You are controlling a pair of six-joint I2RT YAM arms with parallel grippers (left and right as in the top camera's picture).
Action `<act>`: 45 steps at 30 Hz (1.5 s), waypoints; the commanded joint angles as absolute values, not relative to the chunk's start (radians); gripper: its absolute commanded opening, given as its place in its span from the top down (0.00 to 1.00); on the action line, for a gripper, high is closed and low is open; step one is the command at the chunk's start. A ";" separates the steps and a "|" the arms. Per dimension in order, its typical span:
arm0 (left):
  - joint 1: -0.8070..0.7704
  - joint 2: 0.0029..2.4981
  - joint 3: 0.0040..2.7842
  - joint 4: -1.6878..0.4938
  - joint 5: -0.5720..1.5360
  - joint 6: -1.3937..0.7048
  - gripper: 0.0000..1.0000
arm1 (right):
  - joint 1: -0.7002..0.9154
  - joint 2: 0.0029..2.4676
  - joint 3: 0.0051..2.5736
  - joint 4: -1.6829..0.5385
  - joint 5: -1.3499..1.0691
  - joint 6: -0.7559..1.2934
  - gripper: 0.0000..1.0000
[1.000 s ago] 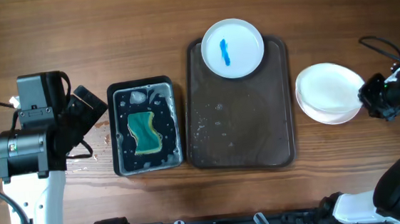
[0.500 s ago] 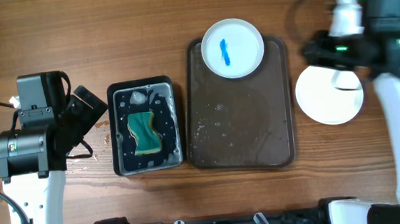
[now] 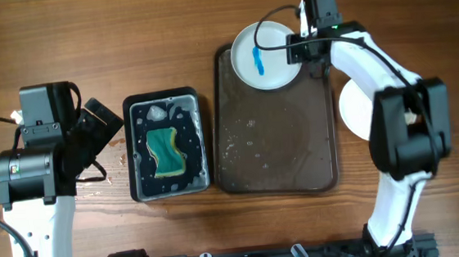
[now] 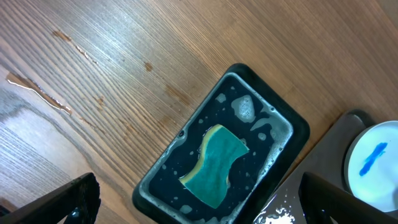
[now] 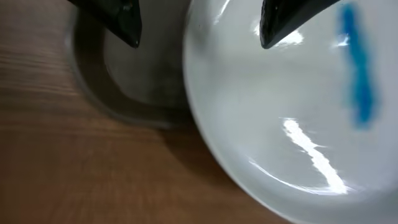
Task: Clean dirty plates on tray and stack at the side
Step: 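Grasp the blue-stained plate rim with the right gripper and pull it toward tray center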
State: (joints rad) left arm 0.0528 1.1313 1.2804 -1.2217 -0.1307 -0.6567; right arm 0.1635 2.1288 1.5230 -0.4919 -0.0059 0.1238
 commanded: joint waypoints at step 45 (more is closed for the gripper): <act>0.058 1.129 1.295 -1.221 -0.136 -0.658 0.00 | 0.007 1.953 1.461 -0.680 -0.426 0.134 0.96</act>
State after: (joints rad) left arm 0.0528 1.1313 1.2804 -1.2205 -0.1307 -0.6567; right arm 0.0078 2.0926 1.4551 -0.6338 -0.3389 0.1116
